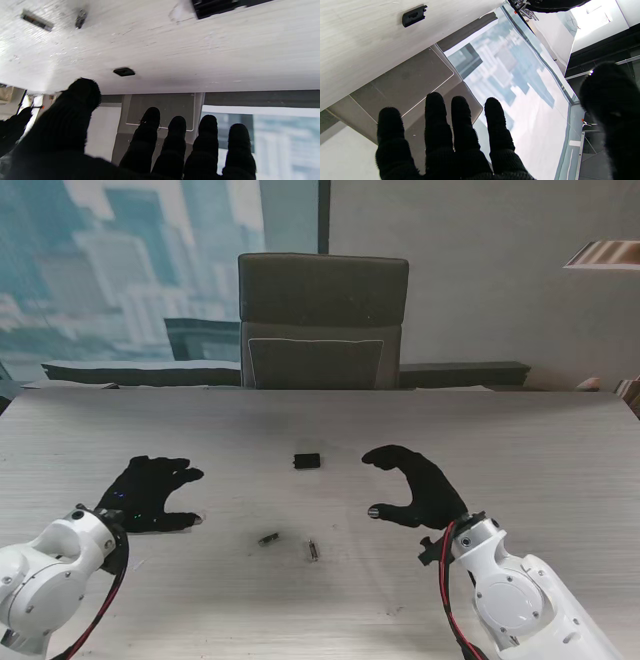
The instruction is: Install the batteries into the remote control and close the cover
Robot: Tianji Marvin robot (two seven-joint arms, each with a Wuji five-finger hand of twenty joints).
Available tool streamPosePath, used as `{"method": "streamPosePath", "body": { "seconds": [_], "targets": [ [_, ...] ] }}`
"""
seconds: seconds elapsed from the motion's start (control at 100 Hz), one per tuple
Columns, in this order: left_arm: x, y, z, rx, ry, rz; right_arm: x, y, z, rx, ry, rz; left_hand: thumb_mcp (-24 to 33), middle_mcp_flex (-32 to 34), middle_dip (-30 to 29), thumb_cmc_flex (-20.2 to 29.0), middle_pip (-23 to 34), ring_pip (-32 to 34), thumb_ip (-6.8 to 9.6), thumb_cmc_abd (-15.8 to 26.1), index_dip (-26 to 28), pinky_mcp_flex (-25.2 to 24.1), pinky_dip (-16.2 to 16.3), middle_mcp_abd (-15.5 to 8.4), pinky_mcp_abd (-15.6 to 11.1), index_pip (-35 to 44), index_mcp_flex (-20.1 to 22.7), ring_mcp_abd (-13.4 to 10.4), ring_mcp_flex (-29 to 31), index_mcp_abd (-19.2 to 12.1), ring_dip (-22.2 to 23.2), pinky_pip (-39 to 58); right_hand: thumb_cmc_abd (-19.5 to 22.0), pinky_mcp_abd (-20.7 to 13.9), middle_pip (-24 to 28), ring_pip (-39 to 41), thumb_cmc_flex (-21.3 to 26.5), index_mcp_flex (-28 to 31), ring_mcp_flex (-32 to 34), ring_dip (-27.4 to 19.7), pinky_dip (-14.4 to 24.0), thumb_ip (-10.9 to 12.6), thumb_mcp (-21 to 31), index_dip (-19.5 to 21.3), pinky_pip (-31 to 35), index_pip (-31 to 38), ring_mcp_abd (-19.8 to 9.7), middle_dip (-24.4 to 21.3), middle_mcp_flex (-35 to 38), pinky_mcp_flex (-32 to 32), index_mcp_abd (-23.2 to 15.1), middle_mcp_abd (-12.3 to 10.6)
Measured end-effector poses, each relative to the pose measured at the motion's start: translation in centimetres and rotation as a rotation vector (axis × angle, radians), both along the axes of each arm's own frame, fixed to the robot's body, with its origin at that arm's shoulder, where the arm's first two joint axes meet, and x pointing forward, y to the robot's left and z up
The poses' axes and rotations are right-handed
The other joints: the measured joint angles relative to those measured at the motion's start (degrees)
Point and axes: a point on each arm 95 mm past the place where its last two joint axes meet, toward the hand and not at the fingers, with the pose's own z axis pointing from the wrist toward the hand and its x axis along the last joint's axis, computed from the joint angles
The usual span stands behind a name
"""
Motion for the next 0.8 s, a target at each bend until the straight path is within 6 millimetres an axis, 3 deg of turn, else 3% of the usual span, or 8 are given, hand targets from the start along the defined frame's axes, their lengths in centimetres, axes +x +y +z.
{"method": "streamPosePath", "body": {
  "seconds": [0.2,0.4,0.57,0.8],
  "targets": [
    [-0.1,1.6,-0.1,0.086,-0.001,0.034,-0.1,0.0,-0.1,-0.005,0.004,-0.005,4.84,-0.75,0.00,0.00,1.13,0.02,0.01,-0.58,2.37,-0.55,0.01,-0.09,-0.23,4.52,0.00,-1.49,-0.06,-0.38,0.00,1.02,0.62,0.03,0.03,0.04,0.00,0.01,0.53,0.40,0.03,0.01,-0.02,0.00,-0.01,-0.03,0.60,0.00,0.62,0.07,-0.01,0.18],
    [-0.4,3.3,-1.1,0.257,0.013,0.069,-0.2,0.2,-0.3,-0.014,0.005,0.000,8.02,-1.63,0.49,0.00,1.76,0.02,0.01,-2.32,2.39,-0.58,0.01,-0.17,-0.50,5.84,-1.69,-1.52,-0.10,-1.05,0.01,1.46,0.80,0.07,0.03,0.06,0.70,0.02,0.57,0.43,0.05,0.03,-0.20,0.00,-0.01,-0.03,0.66,0.00,0.62,0.56,-0.01,0.20],
    [-0.9,4.8,-2.3,0.396,0.020,0.097,-0.4,0.4,-0.4,-0.017,0.008,-0.001,11.99,-1.63,0.54,-0.03,3.75,0.96,0.01,-3.52,2.40,-0.58,-0.08,-1.68,-0.98,9.49,-2.65,-1.78,-0.10,-4.98,0.01,3.41,1.43,0.13,0.03,0.29,0.71,0.02,0.62,0.44,0.14,0.05,-0.61,0.00,-0.01,-0.04,0.66,0.00,0.75,0.59,-0.01,0.20],
    [-1.5,6.4,-3.6,0.445,0.033,0.162,-0.4,0.6,-0.6,-0.019,0.014,-0.002,12.63,-2.19,0.54,-0.23,3.78,1.12,0.01,-4.13,2.41,-0.67,-0.54,-2.46,-1.38,10.64,-6.11,-2.47,-0.14,-10.29,0.01,4.07,1.43,0.22,0.11,1.12,0.71,0.11,1.05,0.45,0.16,0.56,-0.61,0.00,-0.01,-0.06,0.66,0.00,1.25,0.62,-0.01,0.23]
  ]
}}
